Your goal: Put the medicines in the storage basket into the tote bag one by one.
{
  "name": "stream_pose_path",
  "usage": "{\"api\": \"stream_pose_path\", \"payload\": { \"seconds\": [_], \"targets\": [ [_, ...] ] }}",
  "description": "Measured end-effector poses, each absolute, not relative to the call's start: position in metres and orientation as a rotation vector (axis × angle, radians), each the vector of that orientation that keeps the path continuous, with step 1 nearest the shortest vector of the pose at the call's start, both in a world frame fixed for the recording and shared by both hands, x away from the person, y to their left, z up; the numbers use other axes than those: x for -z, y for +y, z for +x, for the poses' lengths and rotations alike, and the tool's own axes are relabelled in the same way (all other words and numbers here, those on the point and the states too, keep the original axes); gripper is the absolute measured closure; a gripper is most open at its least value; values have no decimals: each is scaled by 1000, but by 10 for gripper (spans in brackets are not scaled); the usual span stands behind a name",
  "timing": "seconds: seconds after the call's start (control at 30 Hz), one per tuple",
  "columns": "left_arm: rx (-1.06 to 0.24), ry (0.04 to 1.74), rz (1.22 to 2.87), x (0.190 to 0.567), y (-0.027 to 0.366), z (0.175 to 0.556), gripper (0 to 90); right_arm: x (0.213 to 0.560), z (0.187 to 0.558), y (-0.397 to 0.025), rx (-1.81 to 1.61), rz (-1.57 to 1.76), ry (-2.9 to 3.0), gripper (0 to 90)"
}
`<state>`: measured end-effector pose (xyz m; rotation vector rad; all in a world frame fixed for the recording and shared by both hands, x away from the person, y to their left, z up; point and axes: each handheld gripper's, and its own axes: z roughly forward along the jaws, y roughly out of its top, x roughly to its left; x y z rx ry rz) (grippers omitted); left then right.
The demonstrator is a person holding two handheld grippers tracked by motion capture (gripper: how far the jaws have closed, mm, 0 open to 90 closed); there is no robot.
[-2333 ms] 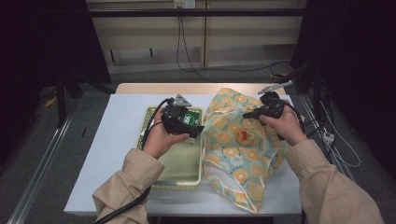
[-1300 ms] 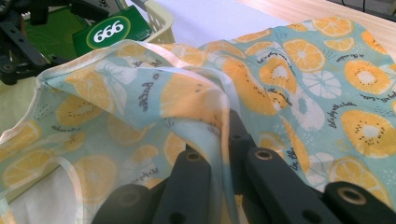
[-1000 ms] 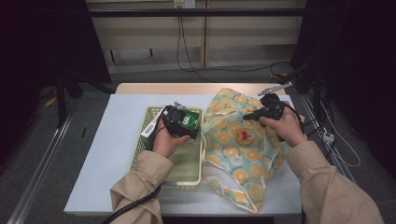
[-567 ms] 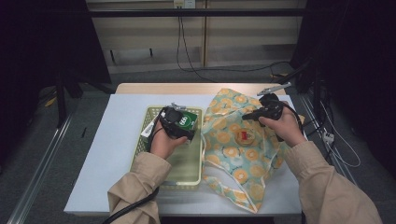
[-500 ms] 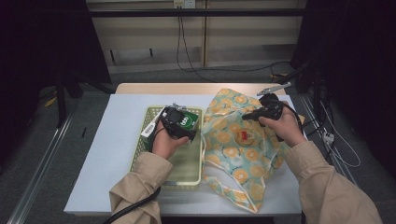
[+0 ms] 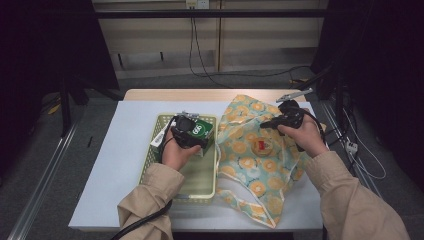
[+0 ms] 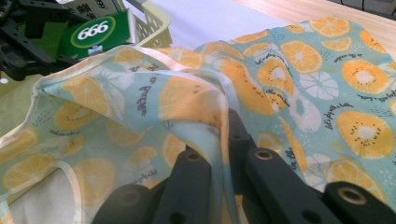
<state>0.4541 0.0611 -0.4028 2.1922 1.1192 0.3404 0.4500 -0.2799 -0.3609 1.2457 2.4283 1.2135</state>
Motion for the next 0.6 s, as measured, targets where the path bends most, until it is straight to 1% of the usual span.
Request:
{"api": "stream_pose_path", "payload": {
  "seconds": [0.07, 0.3, 0.4, 0.6],
  "targets": [
    [-313, 1115, 2170, 399, 65, 452, 164, 361, 450, -280, -1216, 1247, 2427, 894],
    [-277, 1045, 2141, 373, 77, 438, 166, 361, 450, -282, -1211, 1258, 2419, 894],
    [-288, 1012, 2133, 360, 82, 431, 166, 361, 450, -281, -1207, 1260, 2418, 894],
    [-258, 944, 2098, 338, 88, 420, 166, 361, 450, -280, -1203, 1259, 2419, 894]
  ]
}}
